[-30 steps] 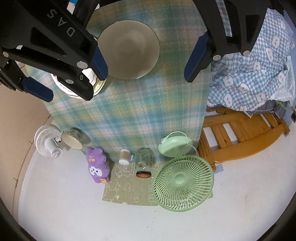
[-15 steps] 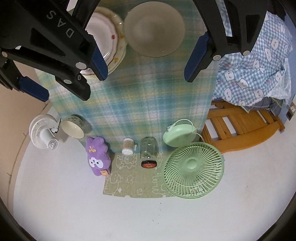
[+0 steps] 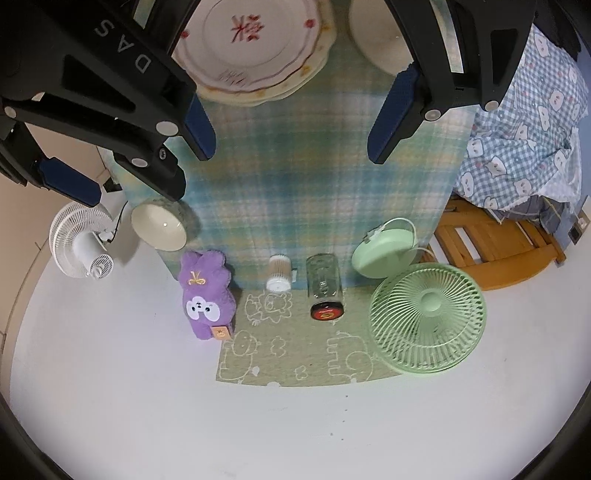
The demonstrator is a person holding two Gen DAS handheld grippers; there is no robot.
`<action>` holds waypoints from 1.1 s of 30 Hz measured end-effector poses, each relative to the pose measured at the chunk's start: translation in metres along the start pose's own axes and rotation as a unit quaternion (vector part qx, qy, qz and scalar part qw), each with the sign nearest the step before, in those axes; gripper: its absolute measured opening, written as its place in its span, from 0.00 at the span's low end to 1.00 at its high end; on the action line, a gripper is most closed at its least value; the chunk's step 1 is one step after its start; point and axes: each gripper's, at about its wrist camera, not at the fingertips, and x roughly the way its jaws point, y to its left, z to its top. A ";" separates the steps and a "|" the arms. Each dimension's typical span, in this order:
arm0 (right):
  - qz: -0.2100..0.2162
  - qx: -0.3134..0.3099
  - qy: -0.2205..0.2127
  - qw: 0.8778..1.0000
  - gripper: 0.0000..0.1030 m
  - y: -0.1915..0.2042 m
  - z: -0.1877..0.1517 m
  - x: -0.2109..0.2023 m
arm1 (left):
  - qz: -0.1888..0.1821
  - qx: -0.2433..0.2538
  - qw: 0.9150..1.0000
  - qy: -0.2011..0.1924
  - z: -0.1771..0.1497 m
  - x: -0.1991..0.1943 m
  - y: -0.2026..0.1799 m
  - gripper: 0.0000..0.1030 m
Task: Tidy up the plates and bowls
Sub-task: 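Move both tools toward the cream bowl beside the purple plush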
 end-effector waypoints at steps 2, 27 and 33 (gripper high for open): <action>0.005 -0.001 0.000 1.000 0.76 -0.010 0.003 0.004 | 0.003 -0.003 1.000 0.000 0.004 0.004 -0.011 0.83; 0.007 0.022 -0.006 1.000 0.71 -0.168 0.048 0.101 | 0.009 0.007 1.000 0.003 0.059 0.115 -0.156 0.83; -0.001 0.028 0.002 1.000 0.69 -0.191 0.051 0.139 | 0.005 0.019 1.000 0.006 0.065 0.156 -0.177 0.78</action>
